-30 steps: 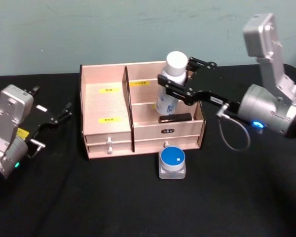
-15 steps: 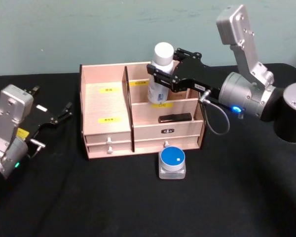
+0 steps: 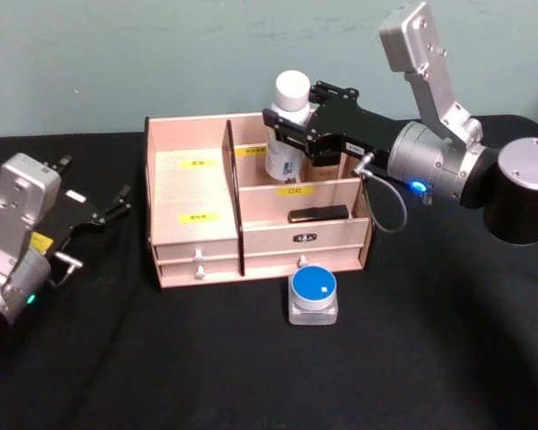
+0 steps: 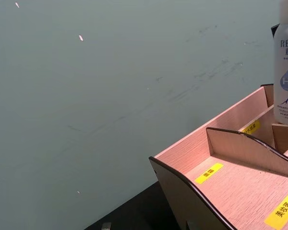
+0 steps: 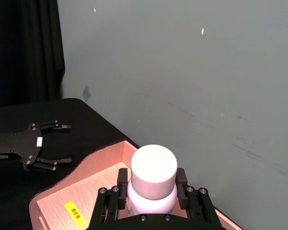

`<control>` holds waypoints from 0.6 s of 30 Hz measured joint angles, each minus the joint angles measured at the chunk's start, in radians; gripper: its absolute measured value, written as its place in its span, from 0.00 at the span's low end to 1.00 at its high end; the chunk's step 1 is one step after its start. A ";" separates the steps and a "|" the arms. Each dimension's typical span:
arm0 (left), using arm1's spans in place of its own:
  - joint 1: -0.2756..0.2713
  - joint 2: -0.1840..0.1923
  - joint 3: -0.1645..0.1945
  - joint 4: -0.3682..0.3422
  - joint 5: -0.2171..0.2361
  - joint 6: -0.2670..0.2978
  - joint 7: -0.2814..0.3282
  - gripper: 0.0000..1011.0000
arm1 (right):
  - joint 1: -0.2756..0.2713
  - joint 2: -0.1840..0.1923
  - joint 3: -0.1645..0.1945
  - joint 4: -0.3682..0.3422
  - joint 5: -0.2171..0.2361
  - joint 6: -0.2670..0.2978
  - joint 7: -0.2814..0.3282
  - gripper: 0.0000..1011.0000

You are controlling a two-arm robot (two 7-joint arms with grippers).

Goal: Pick up the facial cleanser and watermelon frost from the table and place them into the tiered storage box.

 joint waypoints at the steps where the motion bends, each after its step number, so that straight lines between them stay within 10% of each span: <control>1: 0.000 0.000 0.000 0.000 0.000 0.000 0.000 1.00 | 0.005 -0.004 -0.001 0.009 -0.001 -0.002 0.003 0.59; 18: 0.000 0.000 0.000 0.000 0.000 0.000 0.000 1.00 | 0.041 -0.050 -0.022 0.092 -0.022 -0.024 0.016 0.59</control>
